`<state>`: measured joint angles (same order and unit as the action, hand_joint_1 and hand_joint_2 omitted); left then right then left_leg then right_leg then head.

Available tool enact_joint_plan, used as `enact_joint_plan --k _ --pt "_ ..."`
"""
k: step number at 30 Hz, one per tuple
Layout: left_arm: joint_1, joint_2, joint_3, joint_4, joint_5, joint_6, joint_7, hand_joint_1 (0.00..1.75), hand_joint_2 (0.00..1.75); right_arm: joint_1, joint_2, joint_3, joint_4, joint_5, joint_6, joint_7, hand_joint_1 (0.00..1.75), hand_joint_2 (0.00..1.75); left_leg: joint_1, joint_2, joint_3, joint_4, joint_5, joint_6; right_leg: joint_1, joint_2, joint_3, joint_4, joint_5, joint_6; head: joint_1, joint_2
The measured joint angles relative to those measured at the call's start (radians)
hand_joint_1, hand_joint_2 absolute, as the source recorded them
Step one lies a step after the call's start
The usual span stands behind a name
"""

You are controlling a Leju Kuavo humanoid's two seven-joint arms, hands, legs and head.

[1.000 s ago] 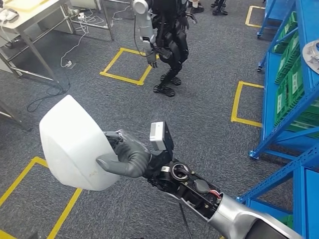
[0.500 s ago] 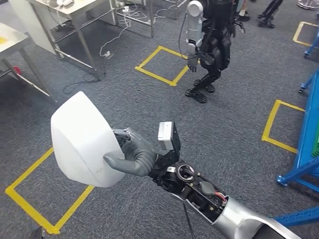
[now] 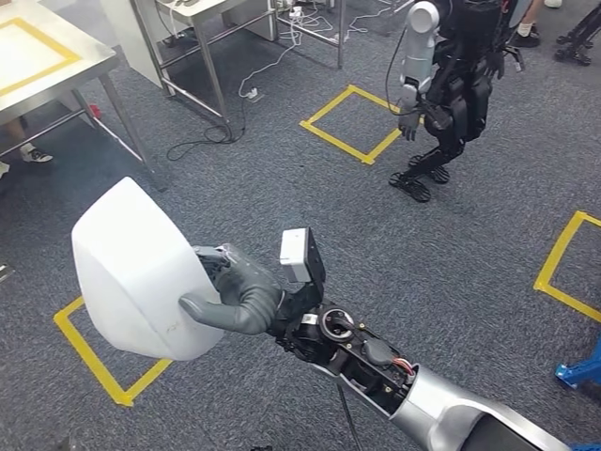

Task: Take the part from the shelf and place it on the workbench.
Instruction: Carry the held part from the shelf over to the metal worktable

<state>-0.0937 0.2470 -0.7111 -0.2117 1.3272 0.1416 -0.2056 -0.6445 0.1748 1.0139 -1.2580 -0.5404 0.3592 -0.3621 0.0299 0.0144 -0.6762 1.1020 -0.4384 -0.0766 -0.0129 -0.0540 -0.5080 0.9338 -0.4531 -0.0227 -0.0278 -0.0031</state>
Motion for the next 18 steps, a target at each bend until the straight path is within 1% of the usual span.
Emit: enact_joint_plan --k 1,2,3,4,5,6,7,8,9,10,11,12,13,14,15,16,17,18 --pt "-0.001 0.001 0.000 0.000 0.000 0.000 0.000 0.00 1.75 0.000 0.000 0.000 0.000 0.000 -0.001 0.000 1.69 1.75 -0.002 0.019 0.040 -0.073 0.028 0.002 0.002 -0.010 0.001 0.002 -0.004 0.005 -0.005 0.000" --pt "-0.002 0.003 0.000 0.000 -0.001 0.000 0.000 0.00 1.75 -0.001 0.000 0.000 -0.001 -0.001 -0.002 0.000 1.69 1.75 -0.004 0.032 0.070 -0.130 0.047 0.008 0.005 -0.018 0.003 0.004 -0.009 0.011 -0.008 0.000" --pt "-0.003 0.003 0.000 0.000 -0.001 -0.001 0.000 0.00 1.75 -0.001 0.000 0.000 -0.001 -0.001 -0.002 0.000 1.69 1.75 -0.007 0.039 0.086 -0.159 0.053 0.017 0.008 -0.025 0.004 0.006 -0.013 0.017 -0.009 0.000" --pt "-0.003 0.003 0.000 0.000 -0.001 -0.001 0.000 0.00 1.75 -0.002 0.000 0.001 -0.001 -0.001 -0.003 0.000 1.69 1.75 -0.010 0.035 0.087 -0.164 0.050 0.027 0.011 -0.032 0.007 0.006 -0.016 0.022 -0.008 0.000" --pt "-0.001 0.003 0.000 0.000 -0.001 -0.001 0.000 0.00 1.75 -0.002 0.000 0.001 -0.001 -0.002 -0.004 0.000 1.69 1.75 -0.011 0.024 0.086 -0.164 0.050 0.037 0.011 -0.039 0.011 0.005 -0.019 0.028 -0.004 0.000" --pt "0.000 0.003 0.000 0.000 -0.001 -0.001 0.000 0.00 1.75 -0.002 0.001 0.001 -0.001 -0.002 -0.005 0.000 1.69 1.75 -0.009 0.015 0.086 -0.163 0.049 0.045 0.010 -0.037 0.011 0.008 -0.025 0.033 -0.001 0.000" --pt "0.001 0.003 0.000 0.000 -0.002 -0.001 0.000 0.00 1.75 -0.002 0.001 0.001 -0.001 -0.002 -0.007 0.001 1.69 1.75 -0.008 0.007 0.088 -0.164 0.048 0.053 0.008 -0.023 0.007 0.022 -0.038 0.039 0.002 0.000" --pt "0.001 0.003 0.000 0.000 -0.002 -0.001 0.000 0.00 1.75 -0.001 0.001 0.000 -0.002 -0.002 -0.008 0.001 1.69 1.75 -0.006 0.000 0.090 -0.165 0.048 0.060 0.006 -0.004 -0.007 0.057 -0.061 0.043 0.007 0.000" --pt "0.001 0.003 0.000 0.000 -0.003 -0.002 0.000 0.00 1.75 -0.001 0.001 0.000 -0.002 -0.002 -0.009 0.001 1.69 1.75 -0.005 -0.008 0.092 -0.166 0.048 0.065 0.004 0.020 -0.032 0.115 -0.093 0.045 0.013 0.000" --pt "0.000 0.003 0.000 0.000 -0.003 -0.002 0.000 0.00 1.75 0.001 0.001 0.000 -0.002 -0.002 -0.010 0.001 1.69 1.75 -0.006 -0.016 0.092 -0.166 0.047 0.070 0.004 0.038 -0.066 0.192 -0.129 0.046 0.020 0.000" --pt "0.000 0.003 0.000 0.000 -0.004 -0.002 0.000 0.00 1.75 0.004 0.001 0.000 -0.002 -0.002 -0.011 0.001 1.69 1.75 -0.009 -0.026 0.093 -0.166 0.047 0.072 0.004 0.046 -0.102 0.268 -0.158 0.045 0.027 0.000" --pt "0.000 0.003 0.000 0.000 -0.004 -0.003 0.000 0.00 1.75 0.007 0.001 0.000 -0.002 -0.001 -0.012 0.002 1.69 1.75 -0.011 -0.037 0.093 -0.165 0.046 0.073 0.004 0.049 -0.130 0.320 -0.170 0.043 0.032 0.000" --pt "0.000 0.003 0.000 0.000 -0.004 -0.004 0.000 0.00 1.75 0.009 0.001 0.000 -0.002 -0.001 -0.013 0.002 1.69 1.75 -0.013 -0.050 0.095 -0.165 0.046 0.074 0.004 0.051 -0.141 0.335 -0.162 0.040 0.036 0.000" --pt "0.001 0.002 0.000 0.000 -0.005 -0.005 0.000 0.00 1.75 0.011 0.001 0.000 -0.002 0.000 -0.014 0.002 1.69 1.75 -0.015 -0.063 0.097 -0.165 0.046 0.074 0.005 0.053 -0.132 0.305 -0.133 0.035 0.039 0.000" --pt "0.000 0.002 0.000 0.000 -0.006 -0.006 0.000 0.00 1.75 0.011 0.001 0.000 -0.002 0.002 -0.015 0.002 1.69 1.75 -0.016 -0.076 0.100 -0.165 0.045 0.073 0.006 0.062 -0.106 0.239 -0.090 0.029 0.043 0.000" --pt "0.000 0.001 0.000 0.000 -0.007 -0.008 0.000 0.00 1.75 0.011 0.001 0.000 -0.002 0.003 -0.016 0.003 1.69 1.75 -0.016 -0.088 0.101 -0.165 0.044 0.073 0.007 0.083 -0.076 0.163 -0.049 0.020 0.048 0.000" --pt "-0.001 0.000 0.000 0.000 -0.008 -0.010 0.000 0.00 1.75 0.011 0.001 0.000 -0.003 0.004 -0.017 0.003 1.69 1.75 -0.018 -0.101 0.101 -0.163 0.044 0.070 0.007 0.105 -0.049 0.096 -0.021 0.013 0.049 0.000" --pt "-0.002 0.000 0.000 0.000 -0.010 -0.012 0.000 0.00 1.75 0.011 0.001 0.000 -0.003 0.005 -0.018 0.005 1.69 1.75 -0.016 -0.111 0.098 -0.163 0.045 0.066 0.008 0.122 -0.029 0.051 -0.007 0.008 0.050 0.000"
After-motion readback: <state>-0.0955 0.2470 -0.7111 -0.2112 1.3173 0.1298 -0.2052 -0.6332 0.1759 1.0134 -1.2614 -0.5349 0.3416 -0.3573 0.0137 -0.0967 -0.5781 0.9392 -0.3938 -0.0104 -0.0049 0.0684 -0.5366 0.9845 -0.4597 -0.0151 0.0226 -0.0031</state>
